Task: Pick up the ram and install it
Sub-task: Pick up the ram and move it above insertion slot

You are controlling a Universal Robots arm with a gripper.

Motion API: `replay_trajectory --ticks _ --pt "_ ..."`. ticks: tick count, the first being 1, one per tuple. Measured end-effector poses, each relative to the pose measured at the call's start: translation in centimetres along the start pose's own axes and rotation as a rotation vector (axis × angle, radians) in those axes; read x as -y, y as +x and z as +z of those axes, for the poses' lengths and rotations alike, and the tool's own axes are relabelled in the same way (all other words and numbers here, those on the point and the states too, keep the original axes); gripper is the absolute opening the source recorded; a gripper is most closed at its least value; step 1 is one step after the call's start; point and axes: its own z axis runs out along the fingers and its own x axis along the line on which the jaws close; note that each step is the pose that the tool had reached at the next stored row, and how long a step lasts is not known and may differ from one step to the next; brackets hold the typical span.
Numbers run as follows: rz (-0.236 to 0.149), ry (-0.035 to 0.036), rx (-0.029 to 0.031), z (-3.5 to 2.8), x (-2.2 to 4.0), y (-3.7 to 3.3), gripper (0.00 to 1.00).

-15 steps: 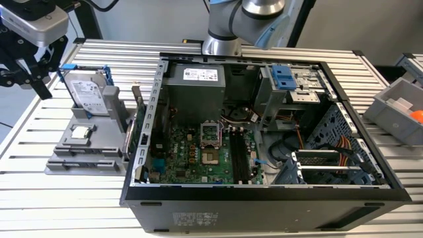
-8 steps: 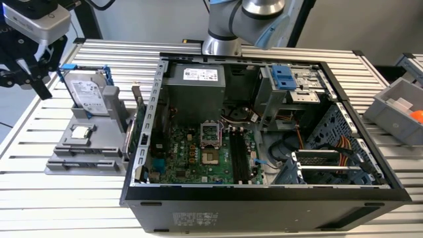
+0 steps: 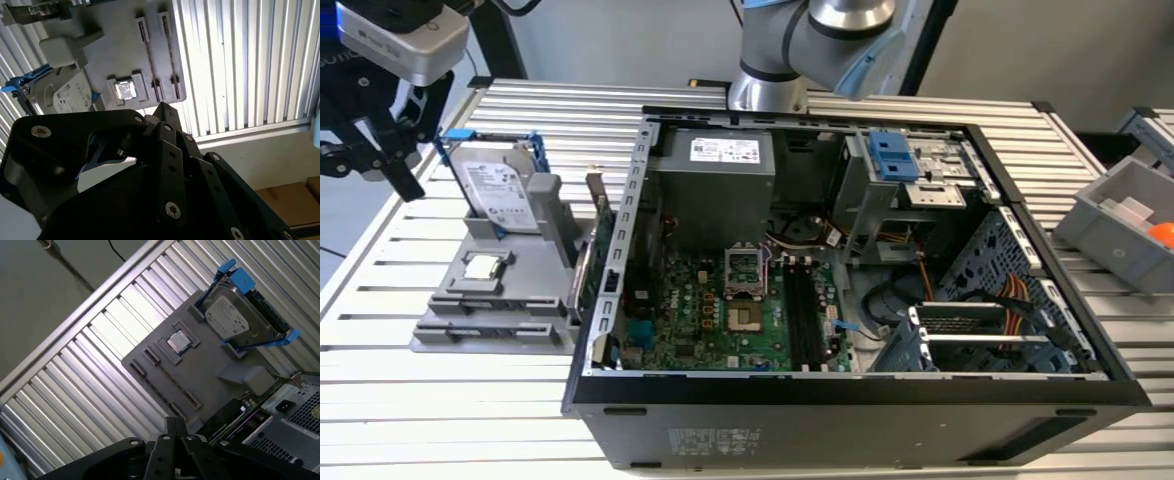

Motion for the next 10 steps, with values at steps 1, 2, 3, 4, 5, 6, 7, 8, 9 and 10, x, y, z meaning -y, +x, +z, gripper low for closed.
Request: replay_trajectory --ticks 1,2,3,4,5,6,7,8,9,10 --pt "-0.009 -0.0001 -0.0003 0.01 0.00 0.00 0.00" --pt "-0.018 -0.0002 -0.0008 0.00 0.00 0.00 0.00" --pt "-0.027 -0.0003 -0.0014 0.00 0.00 0.00 0.00" --pt "-0.035 -0.0004 -0.0016 0.00 0.00 0.00 0.00" --pt "-0.044 -0.0006 -0.0021 0.00 0.00 0.00 0.00" --pt "-0.053 -0.0006 -0.0026 0.00 0.00 0.00 0.00" --pt "-0.062 -0.0008 -0.0030 0.00 0.00 0.00 0.00" --pt "-0.071 -0.0009 -0.0034 0.00 0.00 0.00 0.00" --pt "-0.081 -0.0010 -0.0039 0.00 0.00 0.00 0.00" --pt "-0.090 -0.0011 -0.0044 0.00 0.00 0.00 0.00"
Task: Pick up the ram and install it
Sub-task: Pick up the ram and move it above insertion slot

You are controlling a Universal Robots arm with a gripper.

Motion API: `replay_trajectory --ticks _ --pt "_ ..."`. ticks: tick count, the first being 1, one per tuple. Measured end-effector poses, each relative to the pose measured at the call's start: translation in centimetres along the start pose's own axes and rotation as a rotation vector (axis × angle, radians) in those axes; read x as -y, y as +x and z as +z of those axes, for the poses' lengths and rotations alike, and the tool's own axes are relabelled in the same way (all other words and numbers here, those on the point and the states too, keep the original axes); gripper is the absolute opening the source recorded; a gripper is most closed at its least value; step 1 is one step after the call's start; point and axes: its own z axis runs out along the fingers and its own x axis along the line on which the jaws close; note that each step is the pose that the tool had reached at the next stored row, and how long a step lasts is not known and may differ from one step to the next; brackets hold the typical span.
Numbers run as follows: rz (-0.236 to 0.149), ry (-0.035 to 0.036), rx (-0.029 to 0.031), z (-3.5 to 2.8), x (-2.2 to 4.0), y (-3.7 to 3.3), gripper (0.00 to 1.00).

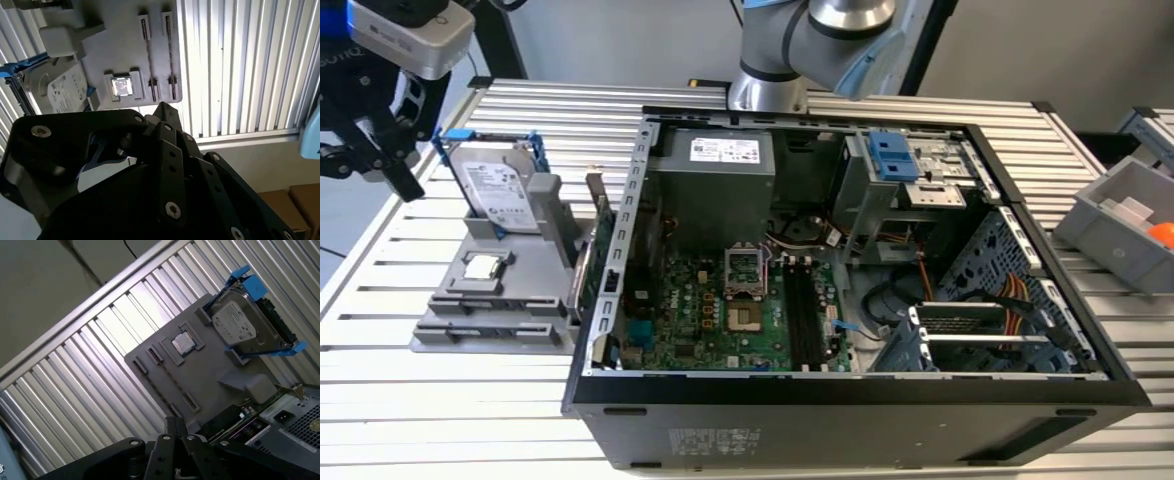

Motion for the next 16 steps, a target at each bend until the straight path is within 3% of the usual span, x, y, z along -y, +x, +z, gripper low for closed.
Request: replay_trajectory --ticks 13,16 --pt "-0.141 -0.0015 -0.0066 0.00 0.00 0.00 0.00" --pt "-0.169 0.0018 -0.0036 -0.01 0.00 -0.01 0.00"
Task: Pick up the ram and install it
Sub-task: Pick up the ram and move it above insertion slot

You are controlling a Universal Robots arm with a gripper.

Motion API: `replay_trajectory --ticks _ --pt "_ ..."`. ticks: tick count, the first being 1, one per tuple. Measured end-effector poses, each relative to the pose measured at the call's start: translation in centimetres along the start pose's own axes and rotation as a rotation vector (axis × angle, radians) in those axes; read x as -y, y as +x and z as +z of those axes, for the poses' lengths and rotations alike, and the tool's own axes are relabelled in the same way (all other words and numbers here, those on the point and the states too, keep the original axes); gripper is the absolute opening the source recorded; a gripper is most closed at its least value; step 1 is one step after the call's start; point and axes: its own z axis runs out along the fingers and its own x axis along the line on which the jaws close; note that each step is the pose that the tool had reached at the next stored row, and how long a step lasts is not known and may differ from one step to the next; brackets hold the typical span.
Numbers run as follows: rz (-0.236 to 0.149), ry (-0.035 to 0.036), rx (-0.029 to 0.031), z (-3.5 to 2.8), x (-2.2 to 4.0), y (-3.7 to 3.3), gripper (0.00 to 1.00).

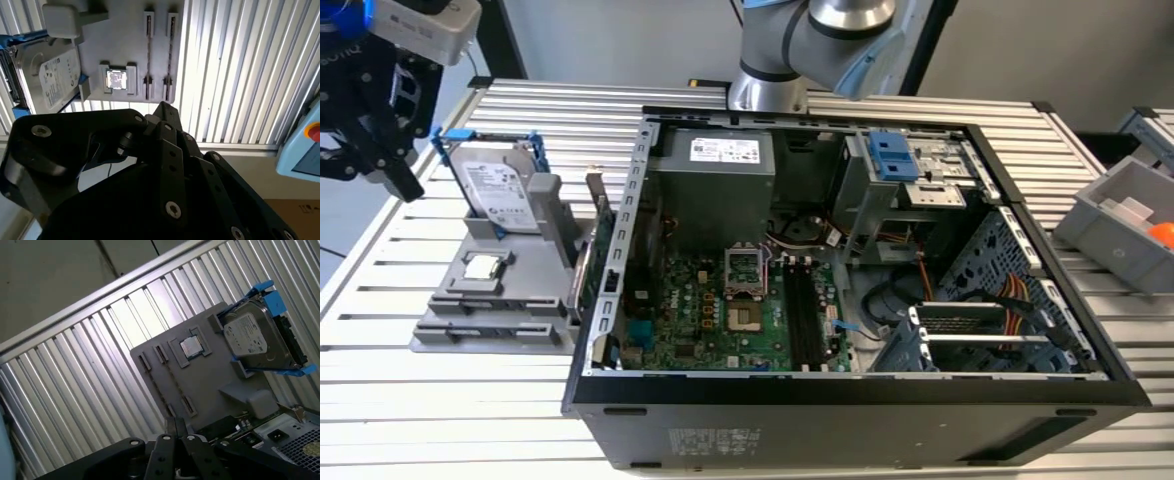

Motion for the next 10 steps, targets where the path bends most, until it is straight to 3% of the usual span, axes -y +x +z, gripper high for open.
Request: replay_trajectory --ticks 4,10 --pt "-0.032 0.0061 0.0053 0.01 0.00 0.00 0.00" --pt "-0.067 0.0058 0.0041 0.00 -0.01 0.01 0.00"
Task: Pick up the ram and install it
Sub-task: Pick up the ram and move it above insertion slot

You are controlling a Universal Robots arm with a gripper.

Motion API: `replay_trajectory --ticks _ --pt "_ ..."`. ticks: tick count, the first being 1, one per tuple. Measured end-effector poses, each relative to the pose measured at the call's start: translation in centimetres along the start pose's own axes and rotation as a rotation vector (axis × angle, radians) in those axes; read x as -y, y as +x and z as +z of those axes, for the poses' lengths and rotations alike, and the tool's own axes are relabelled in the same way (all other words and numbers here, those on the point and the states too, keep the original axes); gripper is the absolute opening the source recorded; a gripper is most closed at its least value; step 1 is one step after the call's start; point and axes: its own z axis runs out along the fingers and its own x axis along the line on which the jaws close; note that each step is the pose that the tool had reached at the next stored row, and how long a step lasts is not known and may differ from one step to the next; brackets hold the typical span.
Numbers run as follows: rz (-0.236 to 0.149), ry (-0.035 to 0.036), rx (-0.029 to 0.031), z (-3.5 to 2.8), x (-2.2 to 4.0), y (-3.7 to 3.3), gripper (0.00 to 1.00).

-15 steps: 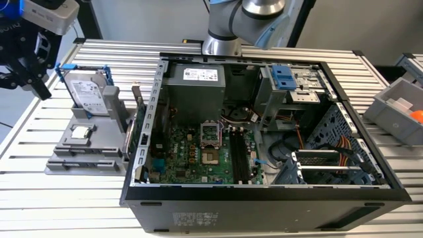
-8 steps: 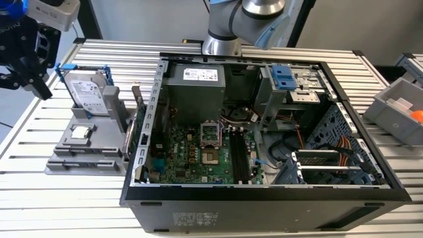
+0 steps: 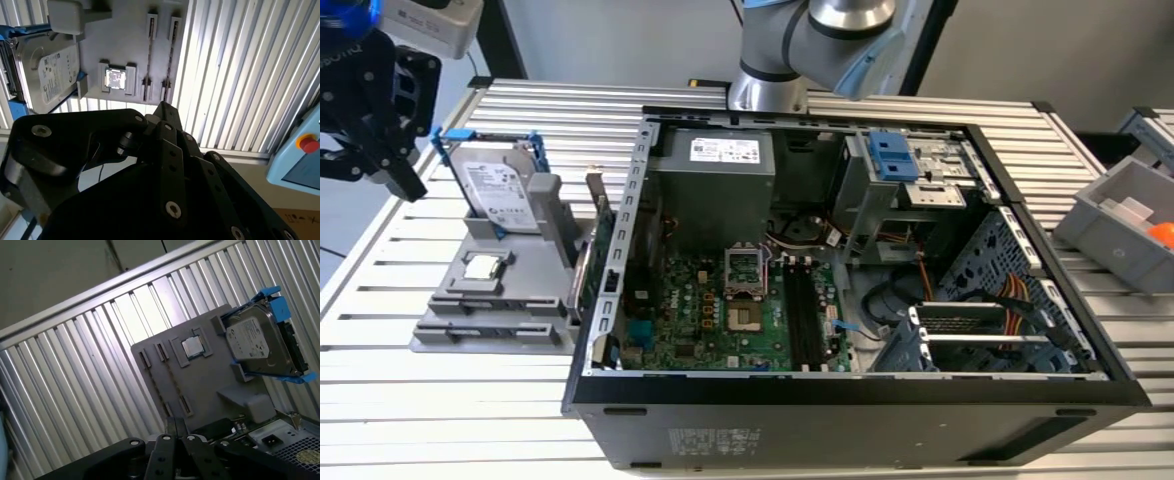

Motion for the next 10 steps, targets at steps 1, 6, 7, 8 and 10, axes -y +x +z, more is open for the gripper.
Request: replay_trajectory --ticks 1,6,7,8,10 --pt "-0.004 0.0000 0.0000 0.01 0.00 0.00 0.00" --pt "-0.018 -0.0004 -0.0006 0.00 0.00 0.00 0.00" --pt "-0.020 -0.0004 -0.0007 0.00 0.00 0.00 0.00" --pt "-0.021 -0.0005 -0.0007 0.00 0.00 0.00 0.00" --pt "-0.023 -0.0005 -0.0008 0.00 0.00 0.00 0.00"
